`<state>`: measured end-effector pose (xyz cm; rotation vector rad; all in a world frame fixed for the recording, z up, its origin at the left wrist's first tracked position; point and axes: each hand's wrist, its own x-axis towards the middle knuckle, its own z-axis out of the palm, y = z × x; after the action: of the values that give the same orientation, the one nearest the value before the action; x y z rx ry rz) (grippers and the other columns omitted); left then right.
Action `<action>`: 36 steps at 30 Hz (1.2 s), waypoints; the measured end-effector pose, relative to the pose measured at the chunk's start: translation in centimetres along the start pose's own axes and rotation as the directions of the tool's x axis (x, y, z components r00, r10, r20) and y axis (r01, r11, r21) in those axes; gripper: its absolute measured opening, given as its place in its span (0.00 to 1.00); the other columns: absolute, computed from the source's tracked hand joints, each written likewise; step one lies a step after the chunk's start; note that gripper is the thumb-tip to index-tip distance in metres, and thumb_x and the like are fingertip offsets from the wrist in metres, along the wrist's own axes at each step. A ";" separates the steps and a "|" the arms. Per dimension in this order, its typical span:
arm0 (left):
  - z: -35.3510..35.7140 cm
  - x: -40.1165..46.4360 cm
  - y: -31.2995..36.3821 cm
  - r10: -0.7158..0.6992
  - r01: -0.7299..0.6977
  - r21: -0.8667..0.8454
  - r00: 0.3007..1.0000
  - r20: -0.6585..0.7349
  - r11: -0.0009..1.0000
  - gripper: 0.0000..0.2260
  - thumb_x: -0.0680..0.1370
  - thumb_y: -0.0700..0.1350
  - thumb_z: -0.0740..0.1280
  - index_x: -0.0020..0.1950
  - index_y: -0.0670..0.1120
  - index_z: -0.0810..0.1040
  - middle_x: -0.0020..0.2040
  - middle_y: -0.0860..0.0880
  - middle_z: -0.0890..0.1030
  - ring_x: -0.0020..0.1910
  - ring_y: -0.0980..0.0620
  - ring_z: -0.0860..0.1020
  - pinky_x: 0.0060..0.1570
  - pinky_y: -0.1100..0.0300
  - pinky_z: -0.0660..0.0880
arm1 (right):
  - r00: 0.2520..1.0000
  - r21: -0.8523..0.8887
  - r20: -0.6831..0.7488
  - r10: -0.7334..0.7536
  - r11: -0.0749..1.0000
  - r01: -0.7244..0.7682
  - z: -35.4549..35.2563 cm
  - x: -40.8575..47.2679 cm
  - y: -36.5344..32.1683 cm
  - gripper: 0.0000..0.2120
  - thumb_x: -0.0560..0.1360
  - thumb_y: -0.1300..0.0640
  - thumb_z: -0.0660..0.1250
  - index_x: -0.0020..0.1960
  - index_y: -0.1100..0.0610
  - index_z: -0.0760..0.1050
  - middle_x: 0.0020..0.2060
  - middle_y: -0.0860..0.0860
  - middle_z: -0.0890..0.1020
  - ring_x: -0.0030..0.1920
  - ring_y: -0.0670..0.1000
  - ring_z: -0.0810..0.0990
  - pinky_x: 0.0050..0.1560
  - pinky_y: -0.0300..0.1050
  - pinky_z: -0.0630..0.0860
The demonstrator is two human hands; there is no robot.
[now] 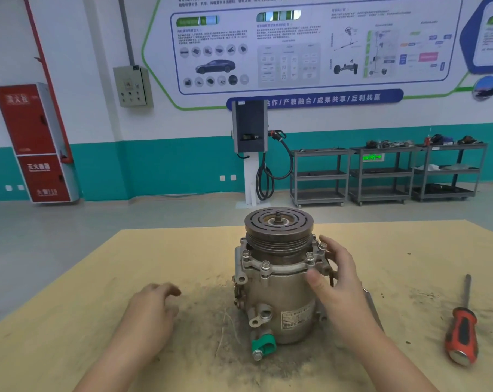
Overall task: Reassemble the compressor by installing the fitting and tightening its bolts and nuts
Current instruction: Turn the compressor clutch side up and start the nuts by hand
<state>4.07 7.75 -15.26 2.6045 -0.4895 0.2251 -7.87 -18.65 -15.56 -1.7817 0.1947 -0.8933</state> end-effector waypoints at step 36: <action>0.7 2.2 8.4 0.129 -0.308 -0.797 0.950 -0.283 0.520 0.11 0.75 0.38 0.72 0.44 0.55 0.84 0.41 0.56 0.85 0.44 0.59 0.82 0.43 0.72 0.75 | 0.991 0.133 0.131 -0.030 0.991 0.012 0.2 0.1 1.6 0.53 0.56 0.41 0.76 0.70 0.23 0.48 0.60 0.18 0.66 0.64 0.31 0.70 0.64 0.37 0.68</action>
<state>2.97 -0.21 -11.77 1.5387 -0.6583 0.2409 -7.23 -19.17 -16.96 -1.7156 0.0304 -0.7817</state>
